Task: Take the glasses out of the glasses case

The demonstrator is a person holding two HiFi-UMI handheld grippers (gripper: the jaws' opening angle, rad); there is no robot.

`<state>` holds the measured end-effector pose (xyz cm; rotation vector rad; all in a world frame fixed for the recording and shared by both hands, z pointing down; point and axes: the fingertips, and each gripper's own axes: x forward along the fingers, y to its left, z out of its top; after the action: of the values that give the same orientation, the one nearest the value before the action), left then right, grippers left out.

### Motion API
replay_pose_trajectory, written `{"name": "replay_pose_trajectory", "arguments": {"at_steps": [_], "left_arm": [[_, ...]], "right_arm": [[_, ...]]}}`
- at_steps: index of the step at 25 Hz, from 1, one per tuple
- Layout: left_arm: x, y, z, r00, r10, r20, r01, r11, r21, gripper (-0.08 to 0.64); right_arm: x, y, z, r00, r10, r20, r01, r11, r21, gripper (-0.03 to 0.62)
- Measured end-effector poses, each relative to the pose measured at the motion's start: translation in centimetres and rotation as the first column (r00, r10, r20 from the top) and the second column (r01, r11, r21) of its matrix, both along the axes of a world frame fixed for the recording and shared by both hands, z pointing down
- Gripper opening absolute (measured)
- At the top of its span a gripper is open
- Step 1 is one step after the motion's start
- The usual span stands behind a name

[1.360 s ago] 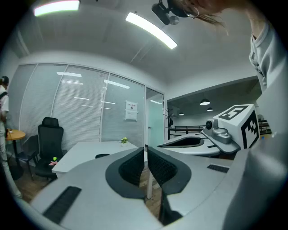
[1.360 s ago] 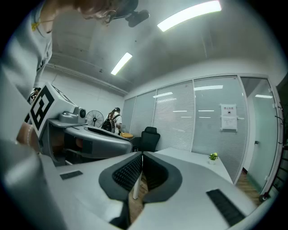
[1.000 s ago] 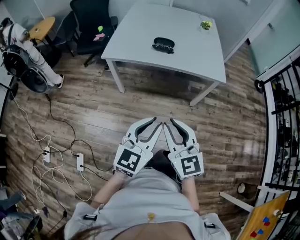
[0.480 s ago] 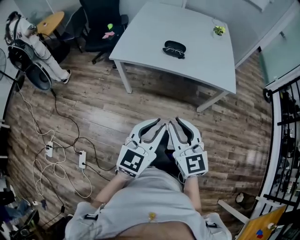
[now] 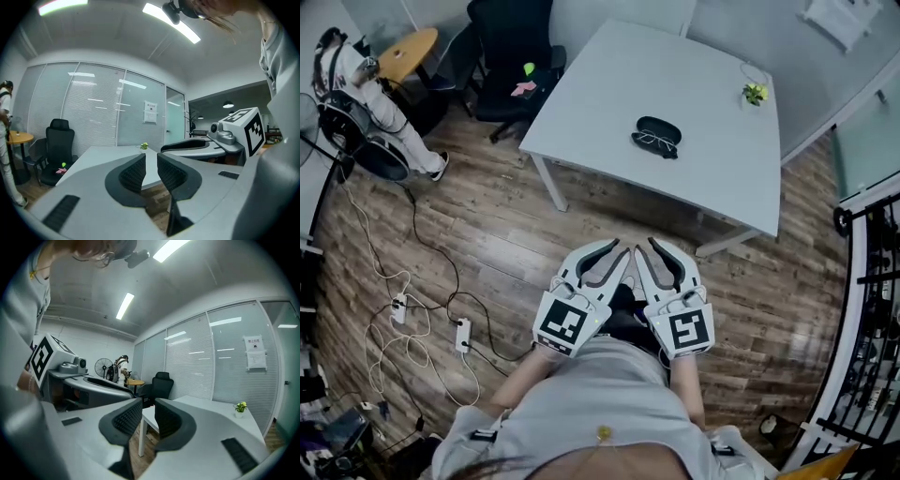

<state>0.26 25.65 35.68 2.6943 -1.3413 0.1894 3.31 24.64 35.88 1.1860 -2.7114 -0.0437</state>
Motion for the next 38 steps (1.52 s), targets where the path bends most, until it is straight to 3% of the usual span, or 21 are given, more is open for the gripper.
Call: {"name": "replay_pose_trajectory", "arguments": {"at_steps": [13,24,31,38], "left_arm": [[3.7,-11.1,0.1,0.999,-0.034,0.006,0.034,0.999,-0.015,0.089],[5.0,-15.3,0.2,0.997,-0.081,-0.004,0.08,0.997,-0.014,0.089],[5.4,-17.2,0.3,0.999,-0.049,0.013,0.05,0.998,-0.024,0.089],[6.0,-20.4,0.5,0.999,0.049,0.012,-0.049,0.998,-0.027,0.089]], "right_arm": [[3.3,-11.0,-0.1,0.999,-0.043,-0.004,0.043,0.999,-0.011,0.091],[4.8,-15.6,-0.3,0.996,-0.085,-0.009,0.085,0.996,0.003,0.091],[5.3,-17.0,-0.1,0.998,-0.056,-0.004,0.056,0.998,0.0,0.091],[5.7,-19.8,0.1,0.999,0.038,0.003,-0.038,0.999,-0.008,0.091]]}}
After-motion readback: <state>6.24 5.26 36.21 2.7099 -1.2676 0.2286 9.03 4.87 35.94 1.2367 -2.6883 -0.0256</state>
